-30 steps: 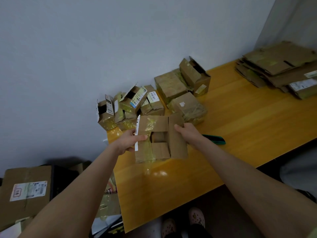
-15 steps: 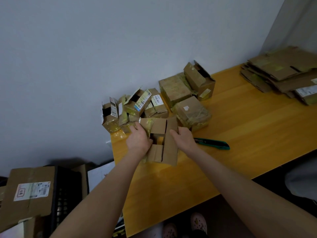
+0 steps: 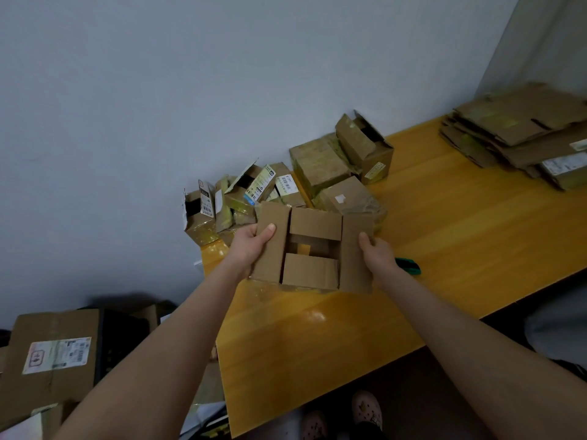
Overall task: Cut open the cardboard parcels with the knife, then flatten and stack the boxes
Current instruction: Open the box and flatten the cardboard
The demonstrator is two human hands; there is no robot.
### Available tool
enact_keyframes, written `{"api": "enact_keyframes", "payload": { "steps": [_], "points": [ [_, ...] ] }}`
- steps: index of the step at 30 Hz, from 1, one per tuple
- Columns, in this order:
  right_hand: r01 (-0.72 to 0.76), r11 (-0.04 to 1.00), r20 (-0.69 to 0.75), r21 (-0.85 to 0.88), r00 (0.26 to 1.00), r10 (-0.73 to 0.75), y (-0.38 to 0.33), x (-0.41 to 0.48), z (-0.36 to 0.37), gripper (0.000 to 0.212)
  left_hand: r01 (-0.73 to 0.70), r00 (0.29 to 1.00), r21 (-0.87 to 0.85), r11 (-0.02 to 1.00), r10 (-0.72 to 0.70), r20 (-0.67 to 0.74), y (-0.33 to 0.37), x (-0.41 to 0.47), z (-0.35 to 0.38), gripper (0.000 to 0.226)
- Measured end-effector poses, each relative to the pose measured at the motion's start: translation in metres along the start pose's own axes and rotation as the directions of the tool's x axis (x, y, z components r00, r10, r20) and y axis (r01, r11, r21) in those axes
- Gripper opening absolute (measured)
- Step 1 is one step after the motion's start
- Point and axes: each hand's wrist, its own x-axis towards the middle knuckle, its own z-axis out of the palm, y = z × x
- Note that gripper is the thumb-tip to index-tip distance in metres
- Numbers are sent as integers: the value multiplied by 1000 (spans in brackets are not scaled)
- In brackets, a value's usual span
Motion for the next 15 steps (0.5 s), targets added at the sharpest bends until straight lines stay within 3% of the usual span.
{"api": "enact_keyframes", "payload": {
  "steps": [2, 4, 6, 8, 11, 14, 15],
  "points": [
    [88, 906, -97, -415, 985, -140, -4, 1, 0, 65, -46, 999, 98, 994, 45, 17, 5, 0, 4, 19],
    [207, 605, -29, -769, 934, -357, -13, -4, -2, 84, -124, 992, 251, 960, 112, 61, 12, -1, 7, 21],
    [356, 303, 195, -884, 870, -453, -21, -7, 3, 96, -215, 976, 387, 897, 181, 123, 21, -1, 12, 25],
    [398, 163, 309, -903, 864, -396, -25, -12, 12, 108, -278, 960, 492, 825, 215, 181, 31, -2, 18, 32],
    [376, 219, 273, -900, 879, -391, -28, -20, 22, 100, -352, 935, 586, 730, 250, 250, 43, -2, 22, 28],
    [493, 334, 369, -804, 853, -370, -32, -25, 20, 62, -422, 906, 694, 584, 296, 302, 49, 0, 8, 22],
    [520, 420, 377, -744, 845, -378, -34, -25, 18, 45, -430, 898, 749, 504, 324, 297, 48, 1, 1, 22]
  ]
}}
